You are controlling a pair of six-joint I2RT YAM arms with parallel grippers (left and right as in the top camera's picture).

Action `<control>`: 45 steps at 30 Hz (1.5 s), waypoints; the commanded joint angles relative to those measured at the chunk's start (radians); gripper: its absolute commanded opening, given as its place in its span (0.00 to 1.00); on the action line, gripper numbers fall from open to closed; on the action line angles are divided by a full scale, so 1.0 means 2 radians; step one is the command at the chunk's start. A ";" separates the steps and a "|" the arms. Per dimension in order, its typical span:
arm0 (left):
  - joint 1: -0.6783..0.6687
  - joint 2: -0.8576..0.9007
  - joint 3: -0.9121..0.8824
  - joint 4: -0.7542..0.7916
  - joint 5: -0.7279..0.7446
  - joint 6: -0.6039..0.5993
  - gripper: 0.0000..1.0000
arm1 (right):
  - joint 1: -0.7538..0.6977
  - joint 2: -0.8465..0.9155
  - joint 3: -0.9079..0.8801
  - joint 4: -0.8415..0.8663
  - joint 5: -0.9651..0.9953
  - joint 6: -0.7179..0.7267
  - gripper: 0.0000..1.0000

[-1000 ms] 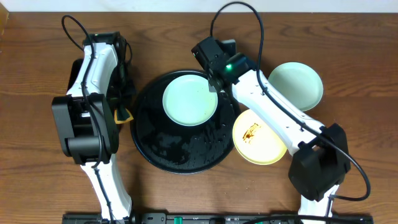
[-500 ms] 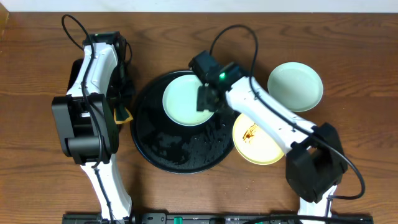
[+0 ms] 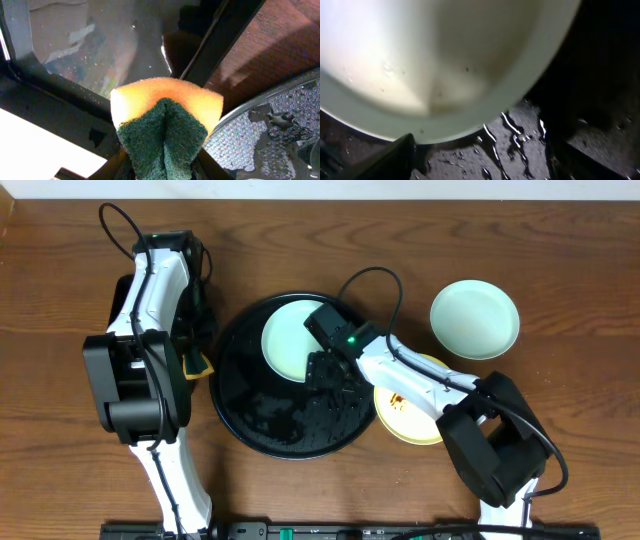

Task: Clean dirty plates on tray and stack at the side
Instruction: 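Tilt the white plate up by its rim with the right gripper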

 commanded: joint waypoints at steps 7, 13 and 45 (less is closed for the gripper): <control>0.000 -0.017 0.010 -0.007 -0.006 0.009 0.34 | -0.001 0.005 -0.051 0.072 0.027 0.063 0.65; 0.000 -0.017 0.010 -0.009 -0.006 0.009 0.36 | -0.001 0.005 -0.065 0.082 0.067 0.096 0.56; 0.000 -0.017 0.010 -0.019 -0.004 0.008 0.38 | -0.031 -0.009 0.004 0.025 0.196 -0.023 0.02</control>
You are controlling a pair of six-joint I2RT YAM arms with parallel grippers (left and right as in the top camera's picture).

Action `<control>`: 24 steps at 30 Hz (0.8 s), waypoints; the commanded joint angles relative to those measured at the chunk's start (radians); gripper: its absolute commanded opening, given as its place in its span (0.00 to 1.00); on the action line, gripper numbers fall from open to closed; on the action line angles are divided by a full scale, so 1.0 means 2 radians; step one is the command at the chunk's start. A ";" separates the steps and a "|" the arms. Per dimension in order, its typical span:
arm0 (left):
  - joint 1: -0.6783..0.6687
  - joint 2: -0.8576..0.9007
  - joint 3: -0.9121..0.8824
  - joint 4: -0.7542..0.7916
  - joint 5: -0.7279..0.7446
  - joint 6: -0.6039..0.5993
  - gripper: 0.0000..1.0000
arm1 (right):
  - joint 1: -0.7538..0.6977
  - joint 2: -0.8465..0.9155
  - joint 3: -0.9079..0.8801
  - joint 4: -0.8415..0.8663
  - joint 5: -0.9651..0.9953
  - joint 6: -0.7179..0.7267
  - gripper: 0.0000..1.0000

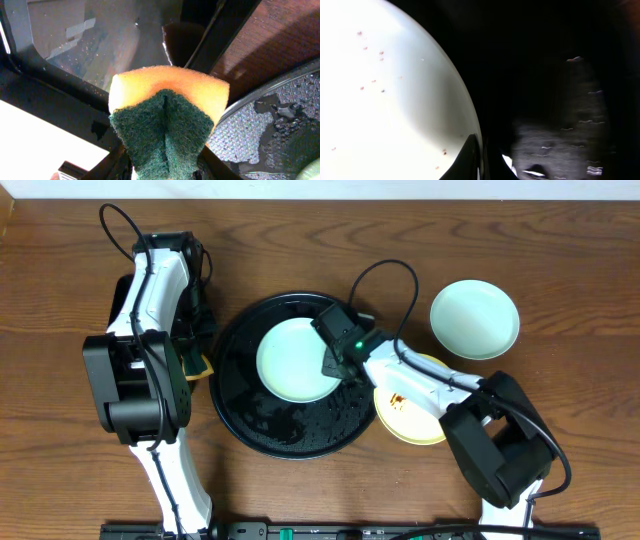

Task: Clean dirty plates on tray and stack at the side
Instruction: 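Tilt the white plate up by its rim with the right gripper, then lift the white plate and carry it right onto the light-blue plate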

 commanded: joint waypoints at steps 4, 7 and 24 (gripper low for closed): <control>0.000 -0.016 0.010 -0.003 -0.003 0.006 0.38 | -0.018 0.000 0.083 -0.064 0.127 -0.091 0.02; 0.000 -0.016 0.010 -0.003 -0.003 0.006 0.38 | -0.018 0.000 0.114 -0.081 0.157 -0.125 0.02; 0.000 -0.016 0.010 0.002 -0.002 0.006 0.40 | -0.013 0.000 0.186 -0.117 0.252 -0.216 0.02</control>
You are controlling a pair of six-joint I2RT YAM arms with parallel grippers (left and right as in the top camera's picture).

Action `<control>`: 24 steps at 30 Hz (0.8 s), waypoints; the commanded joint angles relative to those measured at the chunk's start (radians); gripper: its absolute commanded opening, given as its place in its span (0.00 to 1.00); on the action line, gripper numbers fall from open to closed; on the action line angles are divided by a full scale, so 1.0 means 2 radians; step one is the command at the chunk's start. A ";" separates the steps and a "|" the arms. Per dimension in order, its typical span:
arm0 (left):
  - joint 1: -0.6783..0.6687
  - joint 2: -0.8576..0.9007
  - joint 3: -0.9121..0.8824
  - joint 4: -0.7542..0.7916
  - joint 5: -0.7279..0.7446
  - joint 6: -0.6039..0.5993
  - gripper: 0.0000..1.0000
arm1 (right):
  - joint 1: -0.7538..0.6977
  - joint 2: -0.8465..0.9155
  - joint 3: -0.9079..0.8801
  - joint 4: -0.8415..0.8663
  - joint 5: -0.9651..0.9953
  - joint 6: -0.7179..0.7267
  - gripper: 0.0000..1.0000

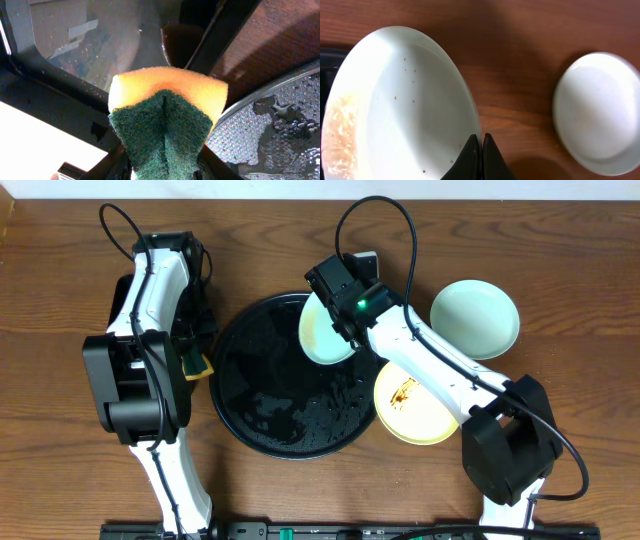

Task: Clean dirty plates on tray and stack at the side
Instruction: 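Lift the white plate and carry it right onto the light-blue plate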

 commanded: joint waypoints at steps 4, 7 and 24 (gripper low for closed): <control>-0.001 -0.016 0.010 0.004 0.026 0.006 0.48 | 0.008 0.000 0.034 -0.006 0.069 -0.060 0.02; -0.001 -0.016 0.010 0.005 0.033 0.008 0.53 | 0.013 0.000 0.045 -0.007 0.072 -0.074 0.02; 0.060 -0.060 0.010 0.017 0.031 0.017 0.07 | 0.027 0.000 0.057 -0.025 0.070 -0.074 0.02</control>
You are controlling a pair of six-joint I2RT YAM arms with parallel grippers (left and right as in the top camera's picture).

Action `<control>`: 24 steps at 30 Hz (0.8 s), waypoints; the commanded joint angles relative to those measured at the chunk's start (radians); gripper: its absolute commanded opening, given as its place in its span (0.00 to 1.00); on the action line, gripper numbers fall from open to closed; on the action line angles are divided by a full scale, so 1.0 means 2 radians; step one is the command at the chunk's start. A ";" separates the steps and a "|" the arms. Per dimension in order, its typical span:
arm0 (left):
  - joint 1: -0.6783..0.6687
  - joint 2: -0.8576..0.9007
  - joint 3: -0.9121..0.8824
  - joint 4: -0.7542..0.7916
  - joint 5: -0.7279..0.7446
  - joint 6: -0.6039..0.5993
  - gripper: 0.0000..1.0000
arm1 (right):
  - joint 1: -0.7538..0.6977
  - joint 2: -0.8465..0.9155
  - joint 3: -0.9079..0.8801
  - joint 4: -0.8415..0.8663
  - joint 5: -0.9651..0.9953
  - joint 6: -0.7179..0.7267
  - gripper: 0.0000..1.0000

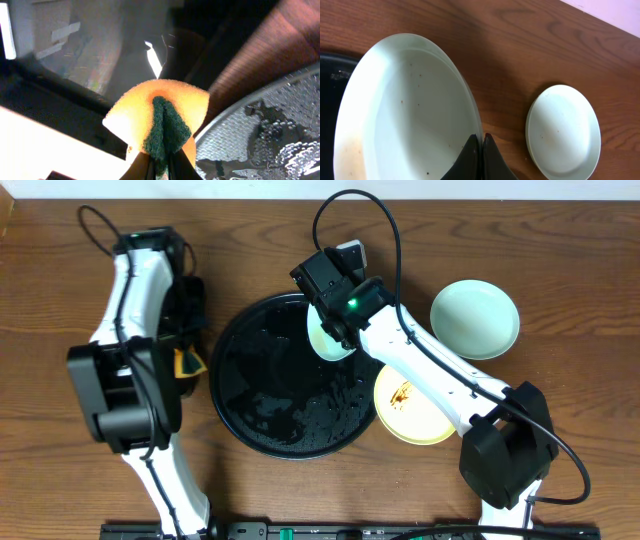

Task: Clean dirty plates on tray and stack at the side
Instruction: 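Lift the white plate and carry it right onto the light-blue plate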

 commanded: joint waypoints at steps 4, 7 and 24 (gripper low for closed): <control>0.049 -0.062 0.010 0.012 0.012 0.005 0.07 | 0.007 0.000 0.018 0.003 0.017 -0.013 0.02; 0.066 -0.082 0.010 0.019 0.030 0.005 0.07 | 0.011 0.000 0.034 0.005 0.029 -0.029 0.02; 0.076 -0.095 0.010 0.024 0.031 0.005 0.08 | 0.074 0.000 0.096 0.055 0.240 -0.261 0.02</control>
